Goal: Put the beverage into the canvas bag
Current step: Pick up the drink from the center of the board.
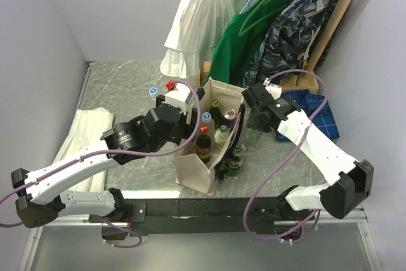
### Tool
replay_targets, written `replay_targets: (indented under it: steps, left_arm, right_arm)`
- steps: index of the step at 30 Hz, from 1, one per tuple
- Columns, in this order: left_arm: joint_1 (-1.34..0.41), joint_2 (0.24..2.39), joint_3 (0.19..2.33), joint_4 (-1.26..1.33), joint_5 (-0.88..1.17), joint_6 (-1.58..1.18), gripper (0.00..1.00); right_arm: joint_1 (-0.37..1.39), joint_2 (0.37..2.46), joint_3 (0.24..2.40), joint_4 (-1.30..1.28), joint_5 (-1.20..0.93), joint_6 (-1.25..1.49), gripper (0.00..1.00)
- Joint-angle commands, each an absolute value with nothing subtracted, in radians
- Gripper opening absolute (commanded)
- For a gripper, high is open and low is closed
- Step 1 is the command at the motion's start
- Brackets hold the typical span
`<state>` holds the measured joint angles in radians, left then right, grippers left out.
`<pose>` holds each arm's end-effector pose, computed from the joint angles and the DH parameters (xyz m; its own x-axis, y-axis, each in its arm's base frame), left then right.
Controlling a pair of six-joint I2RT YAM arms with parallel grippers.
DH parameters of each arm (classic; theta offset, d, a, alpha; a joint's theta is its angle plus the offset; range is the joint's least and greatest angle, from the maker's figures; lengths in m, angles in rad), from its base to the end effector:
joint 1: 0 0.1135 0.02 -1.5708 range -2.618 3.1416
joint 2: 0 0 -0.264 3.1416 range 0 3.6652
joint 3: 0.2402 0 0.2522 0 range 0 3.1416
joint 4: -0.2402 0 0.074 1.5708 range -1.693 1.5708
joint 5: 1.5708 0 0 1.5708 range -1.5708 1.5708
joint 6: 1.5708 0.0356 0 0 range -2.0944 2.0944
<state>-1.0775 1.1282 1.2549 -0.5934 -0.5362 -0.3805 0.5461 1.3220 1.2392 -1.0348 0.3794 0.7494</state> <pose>0.1277 -0.1990 0.3955 -0.3988 0.0675 -0.9146 0.4233 0.8982 -0.1182 0.2213 0.1191 0.3126 -0.7967 0.2563 -0.5474 0.2716 0.9609 0.0545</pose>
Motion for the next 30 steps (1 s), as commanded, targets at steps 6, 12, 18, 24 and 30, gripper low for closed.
replay_targets:
  steps: [6, 12, 18, 24, 30]
  left_arm:
    - [-1.049, 1.071, 1.252, -0.758, -0.430, -0.485, 0.77]
    - [-1.048, 1.039, 1.223, -0.804, -0.377, -0.515, 0.66]
    - [-1.046, 1.035, 1.183, -0.818, -0.313, -0.529, 0.53]
    - [-1.046, 1.040, 1.181, -0.834, -0.331, -0.531, 0.34]
    - [-1.048, 1.043, 1.198, -0.839, -0.354, -0.534, 0.15]
  right_arm:
    - [0.548, 1.174, 1.374, -1.081, 0.466, 0.762, 0.00]
    - [0.546, 1.144, 1.397, -1.117, 0.480, 0.765, 0.00]
    - [0.545, 1.126, 1.423, -1.144, 0.492, 0.765, 0.00]
    - [0.545, 1.129, 1.459, -1.172, 0.508, 0.747, 0.00]
    - [0.546, 1.129, 1.496, -1.181, 0.506, 0.716, 0.00]
